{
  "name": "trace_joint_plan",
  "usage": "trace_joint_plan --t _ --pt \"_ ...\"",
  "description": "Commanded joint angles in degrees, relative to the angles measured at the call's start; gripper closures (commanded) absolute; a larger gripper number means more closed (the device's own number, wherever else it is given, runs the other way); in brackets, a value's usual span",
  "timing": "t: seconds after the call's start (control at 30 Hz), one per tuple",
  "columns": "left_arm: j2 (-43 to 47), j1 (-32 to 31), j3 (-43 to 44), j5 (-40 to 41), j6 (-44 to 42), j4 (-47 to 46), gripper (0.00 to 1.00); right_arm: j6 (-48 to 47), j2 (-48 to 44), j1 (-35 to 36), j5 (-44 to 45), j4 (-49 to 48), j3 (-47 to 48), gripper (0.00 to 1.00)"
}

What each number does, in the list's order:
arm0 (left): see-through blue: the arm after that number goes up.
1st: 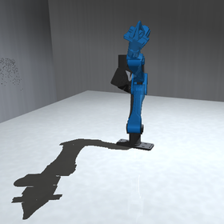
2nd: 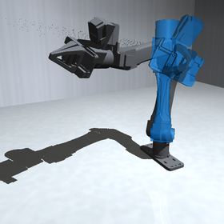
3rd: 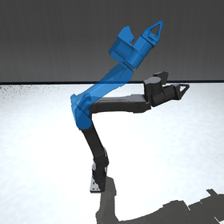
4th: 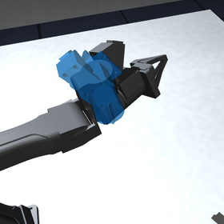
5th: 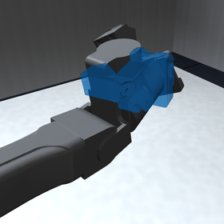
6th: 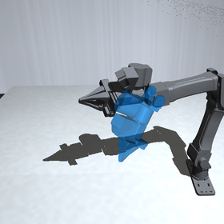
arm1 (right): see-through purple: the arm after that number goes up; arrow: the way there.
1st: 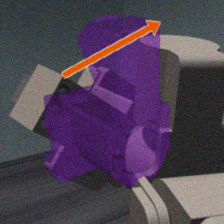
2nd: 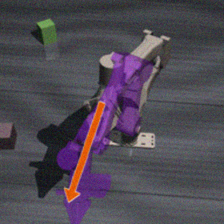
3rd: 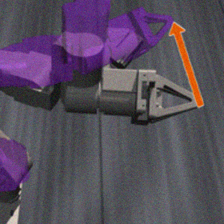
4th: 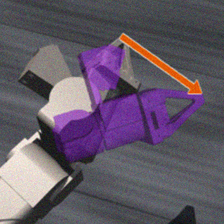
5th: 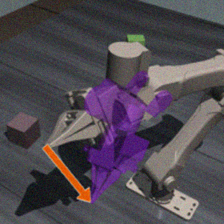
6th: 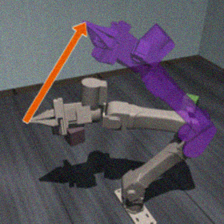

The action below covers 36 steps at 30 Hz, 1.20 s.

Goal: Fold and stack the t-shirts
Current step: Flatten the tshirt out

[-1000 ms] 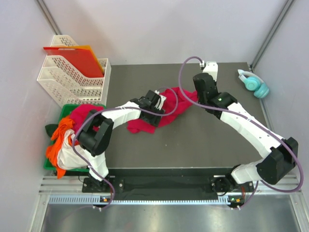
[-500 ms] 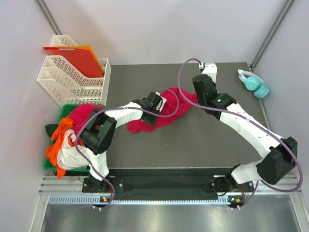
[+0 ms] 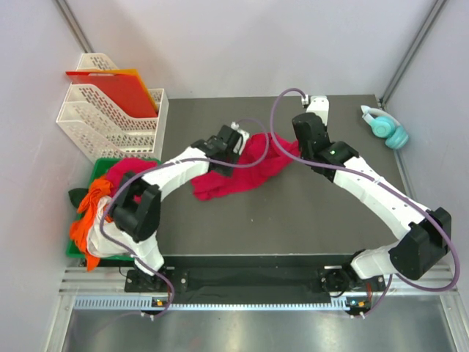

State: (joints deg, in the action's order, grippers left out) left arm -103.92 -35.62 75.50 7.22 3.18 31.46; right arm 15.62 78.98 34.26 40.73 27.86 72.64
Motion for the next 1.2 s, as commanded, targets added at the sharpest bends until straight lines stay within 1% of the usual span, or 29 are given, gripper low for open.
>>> trace_joint_plan --t 0.0,0.07,0.2,0.27,0.3,0.33,0.4,0.43,0.53,0.57,0.6,0.63,0.7,0.73,0.83,0.93,1.0,1.17 --pt "10.13 3.53 9.91 2.19 -1.77 3.68 1.0 -0.15 -1.2 0.02 -0.47 -2.72 3.64 1.0" --pt "11.1 6.16 13.68 1.74 -2.04 6.84 1.0 -0.41 -1.02 0.02 -0.48 -2.72 5.22 1.0" --pt "14.7 11.08 17.48 1.13 -3.44 8.79 1.0 -1.99 -1.2 -0.94 -0.3 -2.37 7.95 1.0" --pt "15.93 15.21 19.84 1.04 -4.93 8.88 1.0 -2.08 -1.72 -2.52 -1.17 -1.93 9.97 1.0" --pt "16.55 16.97 21.07 0.69 -5.2 9.14 1.0 -1.82 -2.07 -4.53 -2.14 -1.58 10.58 1.0" --pt "16.73 20.64 23.87 0.34 -5.38 9.49 1.0 -1.82 -2.95 -5.6 -2.67 -1.58 11.72 1.0" --pt "16.91 23.91 26.87 0.16 -6.17 10.37 1.0 -2.34 -3.66 -8.23 -3.64 -1.4 13.22 1.0" --pt "16.91 26.97 28.19 -0.19 -6.43 10.37 1.0 -2.69 -4.01 -8.68 -3.55 -1.23 15.14 1.0" --pt "16.21 31.21 35.12 -0.45 -7.57 10.9 1.0 -5.24 -3.48 -9.47 -2.59 -0.79 20.33 1.0" --pt "15.94 31.83 37.06 -0.46 -7.92 11.34 1.0 -6.72 -3.31 -9.56 -2.24 -0.7 21.83 1.0" --pt "14.9 32.79 39.0 -0.28 -8.19 11.69 1.0 -7.52 -3.13 -9.56 -1.54 -0.61 25.23 1.0" --pt "14.19 33.15 43.45 -0.11 -8.36 12.82 1.0 -8.23 -2.7 -9.56 -1.18 -0.52 27.1 1.0" --pt "12.35 33.85 48.05 0.42 -8.72 13.8 1.0 -9.9 -2.52 -9.56 -0.83 0.09 32.61 1.0" --pt "11.81 34.03 52.16 0.68 -8.63 14.84 1.0 -10.34 -2.52 -9.48 -0.83 0.18 34.22 1.0" --pt "10.93 34.12 57.19 1.3 -8.8 15.56 1.0 -10.08 -4.44 -9.39 -1.44 0.44 36.87 1.0" --pt "11.46 34.21 57.21 1.21 -8.11 15.12 1.0 -10.08 -6.55 -9.3 -1.53 1.23 35.82 1.0" --pt "11.63 34.21 56.95 1.21 -7.4 15.47 1.0 -10.25 -8.74 -8.77 -1.62 0.1 32.41 1.0" --pt "15.49 34.12 51.86 0.07 -4.76 14.16 1.0 -10.78 -13.93 -8.34 -1.18 -0.08 28.27 1.0"
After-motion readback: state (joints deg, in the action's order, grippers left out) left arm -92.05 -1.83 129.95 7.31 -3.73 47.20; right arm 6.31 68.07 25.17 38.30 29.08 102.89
